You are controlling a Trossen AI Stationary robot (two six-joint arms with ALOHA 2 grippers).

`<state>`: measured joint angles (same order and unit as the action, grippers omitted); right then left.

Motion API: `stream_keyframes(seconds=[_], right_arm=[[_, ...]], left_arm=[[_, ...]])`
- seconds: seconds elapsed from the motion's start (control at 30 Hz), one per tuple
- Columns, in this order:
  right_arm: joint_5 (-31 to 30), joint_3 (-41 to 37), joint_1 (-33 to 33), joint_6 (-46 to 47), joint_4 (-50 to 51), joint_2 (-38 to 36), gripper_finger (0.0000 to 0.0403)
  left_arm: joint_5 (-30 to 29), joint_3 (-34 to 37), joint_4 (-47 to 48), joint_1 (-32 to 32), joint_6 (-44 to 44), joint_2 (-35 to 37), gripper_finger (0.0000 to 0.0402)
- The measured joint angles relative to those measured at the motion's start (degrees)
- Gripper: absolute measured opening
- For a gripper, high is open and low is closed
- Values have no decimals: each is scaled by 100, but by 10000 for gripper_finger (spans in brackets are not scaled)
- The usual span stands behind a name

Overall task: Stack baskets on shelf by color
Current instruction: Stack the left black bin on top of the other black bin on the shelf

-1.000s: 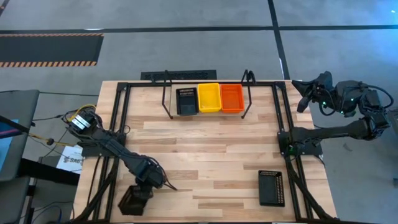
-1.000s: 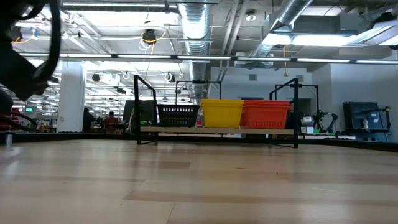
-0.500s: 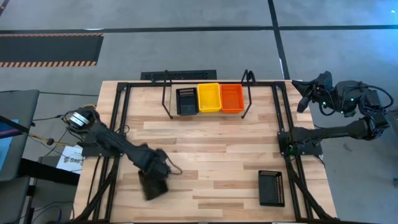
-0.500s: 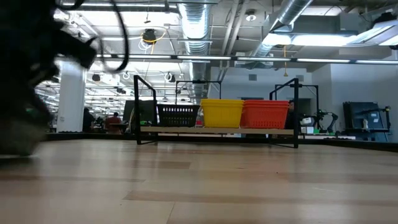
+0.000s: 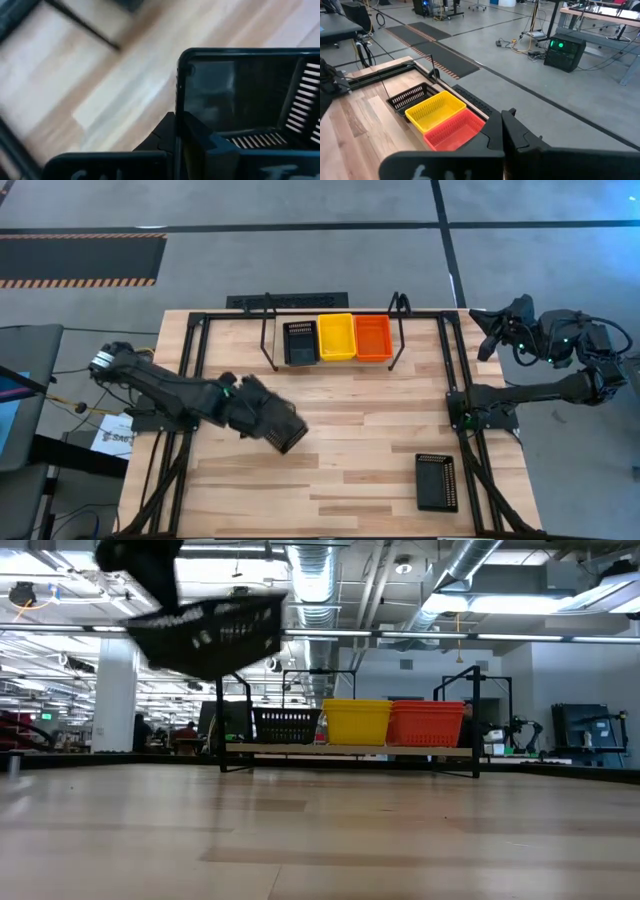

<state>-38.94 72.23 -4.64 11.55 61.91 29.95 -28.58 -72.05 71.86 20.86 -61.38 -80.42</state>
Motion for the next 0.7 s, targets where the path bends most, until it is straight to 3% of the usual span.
stream_keyframes(seconds=[0.2,0.47,0.57,0.7], right_arm=[[0,0,0,2,0,0,1],[0,0,0,4,-4,0,1],[0,0,1,7,-7,0,1],[-2,0,0,7,-20,0,1]], left_arm=[[-228,-1098,115,-654,902,111,1],[-235,-2839,-108,-2143,3854,-113,0],[134,-3513,-116,-2820,5046,-406,0],[1049,-4411,-189,-3631,6330,-1018,0]])
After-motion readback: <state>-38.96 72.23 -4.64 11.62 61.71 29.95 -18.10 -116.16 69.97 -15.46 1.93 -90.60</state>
